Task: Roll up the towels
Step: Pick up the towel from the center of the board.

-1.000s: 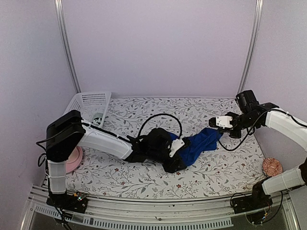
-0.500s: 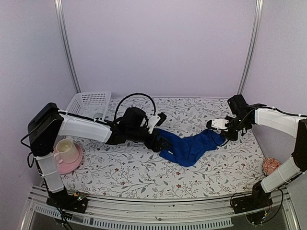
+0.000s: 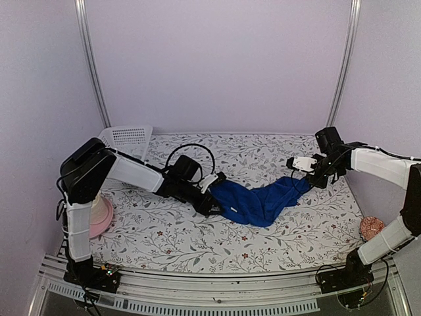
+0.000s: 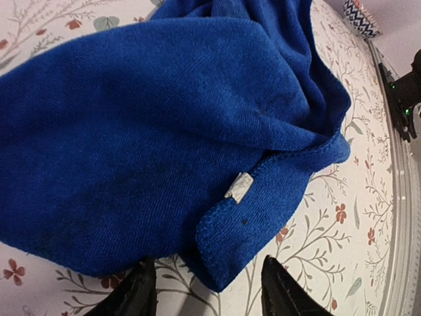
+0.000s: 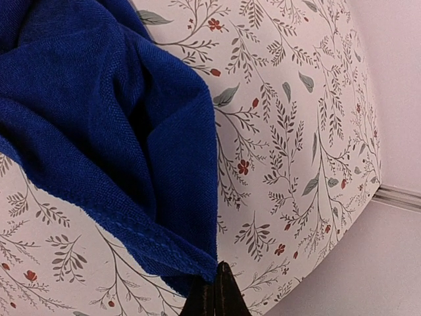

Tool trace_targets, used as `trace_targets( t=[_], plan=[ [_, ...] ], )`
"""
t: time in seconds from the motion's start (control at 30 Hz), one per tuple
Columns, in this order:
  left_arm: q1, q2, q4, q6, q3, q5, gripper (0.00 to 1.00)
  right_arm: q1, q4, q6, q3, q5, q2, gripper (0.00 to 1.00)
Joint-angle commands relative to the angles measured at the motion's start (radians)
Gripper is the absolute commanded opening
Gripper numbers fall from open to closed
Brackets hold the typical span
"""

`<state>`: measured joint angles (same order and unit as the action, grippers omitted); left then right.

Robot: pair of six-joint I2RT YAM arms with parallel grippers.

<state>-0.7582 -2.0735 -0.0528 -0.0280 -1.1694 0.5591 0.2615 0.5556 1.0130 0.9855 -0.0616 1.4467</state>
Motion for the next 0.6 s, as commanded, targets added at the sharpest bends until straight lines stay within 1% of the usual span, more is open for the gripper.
trace_targets(
  t=[0.0, 0.13, 0.3, 0.37, 0.57],
  plan=[
    [0.027, -0.018, -0.01, 0.014, -0.007, 0.093, 0.55, -0.021, -0.035, -0.018, -0.001, -0.013, 0.004, 0.02],
    [0.028, -0.019, -0.074, -0.013, 0.008, 0.146, 0.55, -0.02, -0.039, -0.019, -0.004, -0.012, 0.008, 0.02],
    [0.028, -0.039, -0.074, -0.027, -0.024, 0.208, 0.51, -0.021, -0.04, -0.022, -0.002, -0.008, 0.005, 0.02],
    [0.028, -0.051, -0.053, -0.029, -0.04, 0.201, 0.47, -0.02, -0.04, -0.022, -0.003, -0.007, 0.006, 0.02],
    [0.026, -0.08, -0.033, -0.029, -0.054, 0.203, 0.41, -0.02, -0.044, -0.024, -0.009, -0.003, 0.012, 0.02]
  ],
)
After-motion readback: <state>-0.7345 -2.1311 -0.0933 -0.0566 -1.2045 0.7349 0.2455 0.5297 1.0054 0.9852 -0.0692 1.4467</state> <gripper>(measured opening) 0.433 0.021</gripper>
